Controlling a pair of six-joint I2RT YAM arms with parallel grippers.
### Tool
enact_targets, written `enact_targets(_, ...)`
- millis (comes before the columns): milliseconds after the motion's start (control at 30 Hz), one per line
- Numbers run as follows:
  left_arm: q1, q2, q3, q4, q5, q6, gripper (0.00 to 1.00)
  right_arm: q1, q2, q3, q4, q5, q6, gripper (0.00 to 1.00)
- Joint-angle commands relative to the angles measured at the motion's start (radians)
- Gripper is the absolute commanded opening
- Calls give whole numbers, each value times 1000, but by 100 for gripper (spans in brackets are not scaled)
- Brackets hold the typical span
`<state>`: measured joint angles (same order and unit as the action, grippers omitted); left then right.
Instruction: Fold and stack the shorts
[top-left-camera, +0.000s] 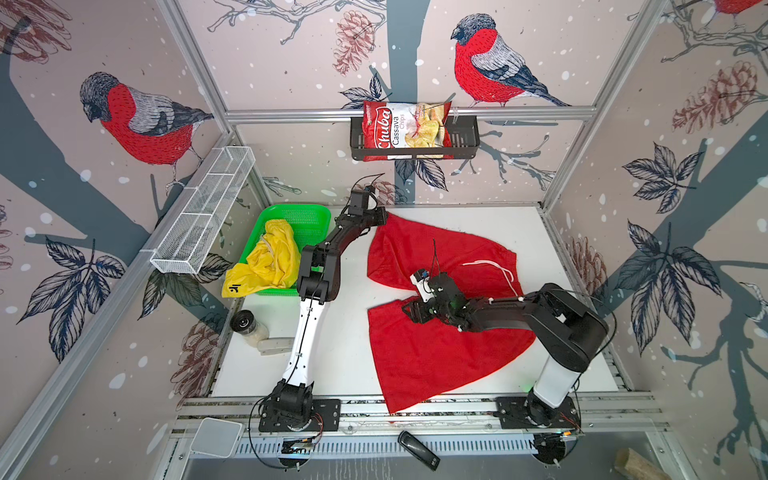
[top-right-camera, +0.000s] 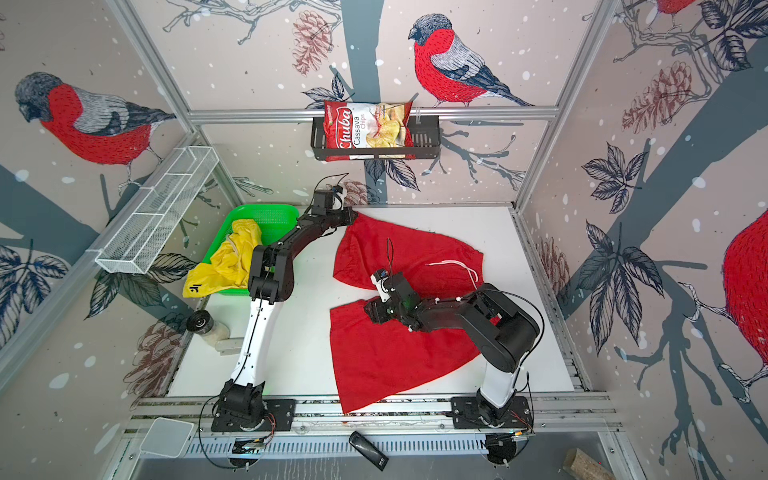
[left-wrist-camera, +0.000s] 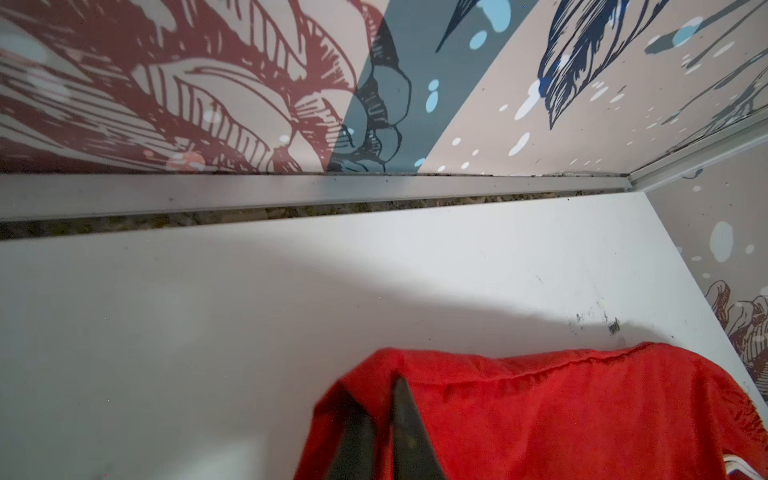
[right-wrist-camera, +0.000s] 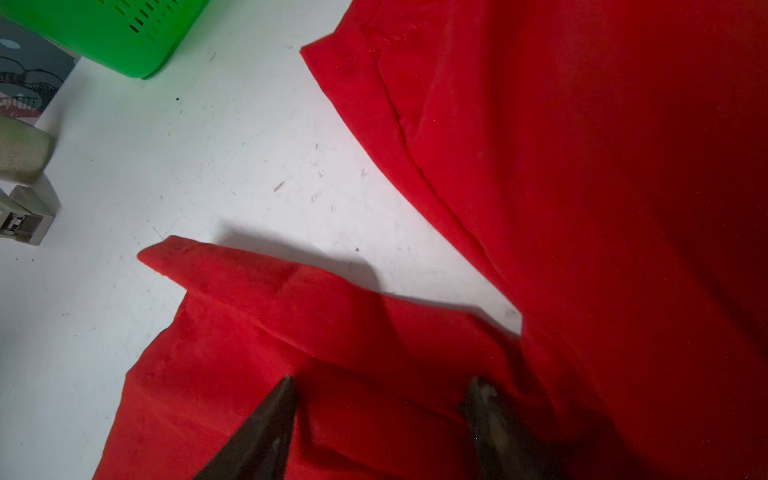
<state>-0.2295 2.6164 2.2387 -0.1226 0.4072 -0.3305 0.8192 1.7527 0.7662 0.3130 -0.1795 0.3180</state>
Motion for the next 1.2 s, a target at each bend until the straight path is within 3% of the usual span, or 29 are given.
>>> enact_targets(0, 7, -59, -6, -23, -25, 44, 41, -2, -41, 62, -90, -1, -1, 67)
enact_targets(67, 14, -117, -50, -46, -50, 57, 53, -5, -68, 105, -107, -6, -12, 68)
enact_targets(133, 21, -198, -131, -61, -68, 62, 57, -19, -90, 147, -125, -6, -17, 67)
enact_targets(300, 22, -440, -470, -17, -66, 62, 56, -122, -76, 239, -155, -11, 39, 67)
enact_targets(433, 20, -608, -774, 39, -19, 18, 53, -200, 16, 345, -224, -13, 40, 66)
enact_targets(533, 12, -667, -887, 6, -11, 27, 53, -241, 97, 415, -276, 16, 31, 66)
enact_targets(900, -25, -629, -900, -152, -10, 134, 54, -378, 258, 517, -318, -24, 30, 66)
enact_targets(1167, -39, -586, -885, -184, 10, 157, 51, -409, 291, 505, -306, -45, 35, 65)
